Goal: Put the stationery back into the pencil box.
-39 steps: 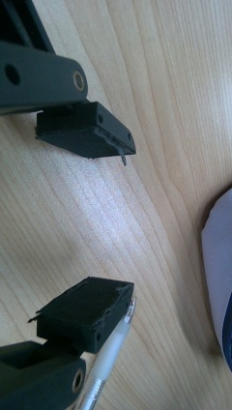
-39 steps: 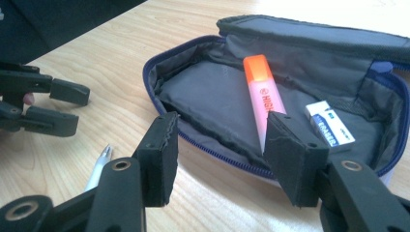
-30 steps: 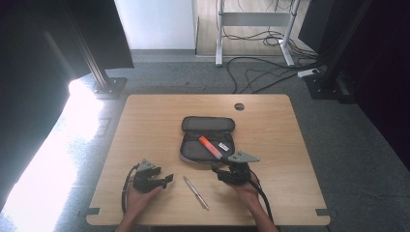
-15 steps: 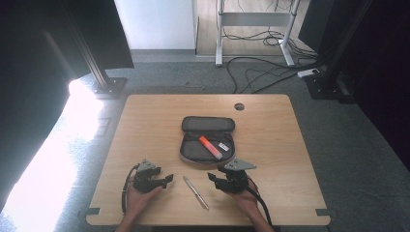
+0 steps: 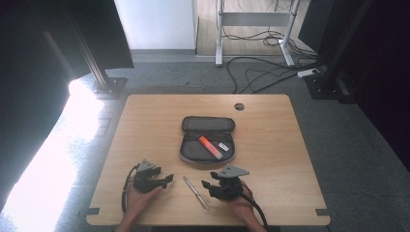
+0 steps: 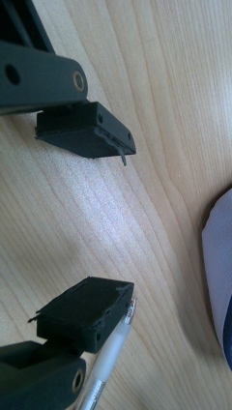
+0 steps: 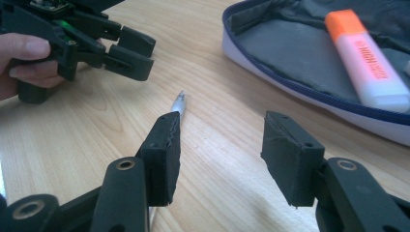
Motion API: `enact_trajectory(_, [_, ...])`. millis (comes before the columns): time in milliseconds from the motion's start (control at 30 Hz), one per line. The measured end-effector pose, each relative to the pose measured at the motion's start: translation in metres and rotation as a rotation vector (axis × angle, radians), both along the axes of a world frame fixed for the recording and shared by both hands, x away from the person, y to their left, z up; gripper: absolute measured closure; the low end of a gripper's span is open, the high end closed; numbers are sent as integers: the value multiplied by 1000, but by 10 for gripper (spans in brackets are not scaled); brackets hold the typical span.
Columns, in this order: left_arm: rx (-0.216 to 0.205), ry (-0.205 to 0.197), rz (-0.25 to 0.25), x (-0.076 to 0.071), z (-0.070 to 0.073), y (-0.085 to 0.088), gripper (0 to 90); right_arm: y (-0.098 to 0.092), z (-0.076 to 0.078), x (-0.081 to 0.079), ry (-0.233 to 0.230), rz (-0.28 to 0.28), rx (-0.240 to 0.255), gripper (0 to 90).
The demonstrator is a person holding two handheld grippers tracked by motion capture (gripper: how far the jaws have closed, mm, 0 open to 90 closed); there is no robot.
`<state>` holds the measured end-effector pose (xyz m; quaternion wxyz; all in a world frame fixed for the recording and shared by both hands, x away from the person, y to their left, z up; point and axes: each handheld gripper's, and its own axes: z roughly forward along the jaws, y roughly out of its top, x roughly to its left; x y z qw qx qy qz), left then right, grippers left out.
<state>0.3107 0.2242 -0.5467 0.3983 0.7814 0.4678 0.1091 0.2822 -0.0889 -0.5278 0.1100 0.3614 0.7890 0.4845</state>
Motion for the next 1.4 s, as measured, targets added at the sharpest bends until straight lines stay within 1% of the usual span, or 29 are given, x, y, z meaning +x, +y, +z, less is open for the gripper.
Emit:
enact_trajectory(667, [0,1,-1,0,0,0,313,21,-9,-9,17,51,-25,490])
enact_trajectory(1033, [0,-1,0,0,0,0,312,35,-16,-13,43,73,-57,505])
enact_trajectory(1267, [2,0,-2,0,0,0,312,44,-19,-13,46,75,-86,519])
enact_trajectory(1400, [3,-1,-2,0,0,-1,312,50,-20,-14,45,88,-107,532])
